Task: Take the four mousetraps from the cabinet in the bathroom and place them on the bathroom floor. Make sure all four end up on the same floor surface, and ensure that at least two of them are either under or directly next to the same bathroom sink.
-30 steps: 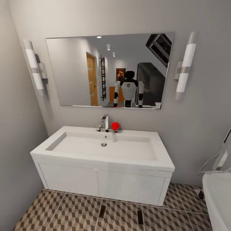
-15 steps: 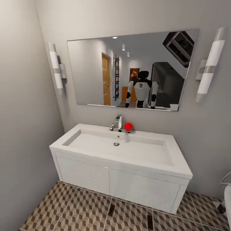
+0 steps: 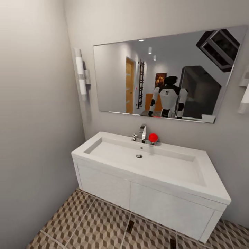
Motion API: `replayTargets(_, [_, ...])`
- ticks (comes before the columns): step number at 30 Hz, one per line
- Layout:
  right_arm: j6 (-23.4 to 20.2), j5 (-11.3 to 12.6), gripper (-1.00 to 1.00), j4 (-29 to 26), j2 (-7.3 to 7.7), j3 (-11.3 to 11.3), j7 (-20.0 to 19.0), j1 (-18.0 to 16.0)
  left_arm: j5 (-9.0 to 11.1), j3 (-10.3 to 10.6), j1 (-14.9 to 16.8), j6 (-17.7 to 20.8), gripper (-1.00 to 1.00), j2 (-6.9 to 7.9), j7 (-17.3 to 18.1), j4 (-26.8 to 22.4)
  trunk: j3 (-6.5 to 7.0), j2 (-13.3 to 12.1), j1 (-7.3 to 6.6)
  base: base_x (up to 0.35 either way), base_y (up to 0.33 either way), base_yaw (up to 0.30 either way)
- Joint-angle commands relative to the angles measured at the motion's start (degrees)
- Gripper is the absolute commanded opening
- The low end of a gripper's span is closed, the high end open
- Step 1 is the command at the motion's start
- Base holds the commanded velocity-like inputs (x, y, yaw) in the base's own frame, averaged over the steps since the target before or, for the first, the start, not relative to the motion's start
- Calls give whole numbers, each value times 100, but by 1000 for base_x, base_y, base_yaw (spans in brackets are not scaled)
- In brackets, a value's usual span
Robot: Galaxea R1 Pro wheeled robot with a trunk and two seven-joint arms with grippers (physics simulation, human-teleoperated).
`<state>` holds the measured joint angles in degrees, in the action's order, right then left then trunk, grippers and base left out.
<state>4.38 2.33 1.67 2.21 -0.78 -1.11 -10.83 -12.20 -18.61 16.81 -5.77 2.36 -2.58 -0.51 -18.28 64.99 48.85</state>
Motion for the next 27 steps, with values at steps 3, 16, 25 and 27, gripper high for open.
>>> replayTargets(3, [37, 7, 100, 18, 0, -9, -12, -7, -62, -38, 7, -27, 100, 0, -23, 14, -7, 4, 0, 0, 0, 278])
replayTargets(16, [39, -156, 100, 18, -30, -10, 0, -7, -63, -36, 7, -29, 100, 1, -23, 14, -7, 4, 0, 0, 0, 278])
replayTargets(25, [44, -237, 100, 18, -168, -2, 19, -7, -63, -36, 7, -29, 100, 1, -23, 15, -7, 4, 0, 0, 0, 278])
replayTargets(27, [45, -242, 100, 18, -187, -2, 20, -7, -63, -35, 7, -29, 100, 1, -23, 15, -7, 4, 0, 0, 0, 278])
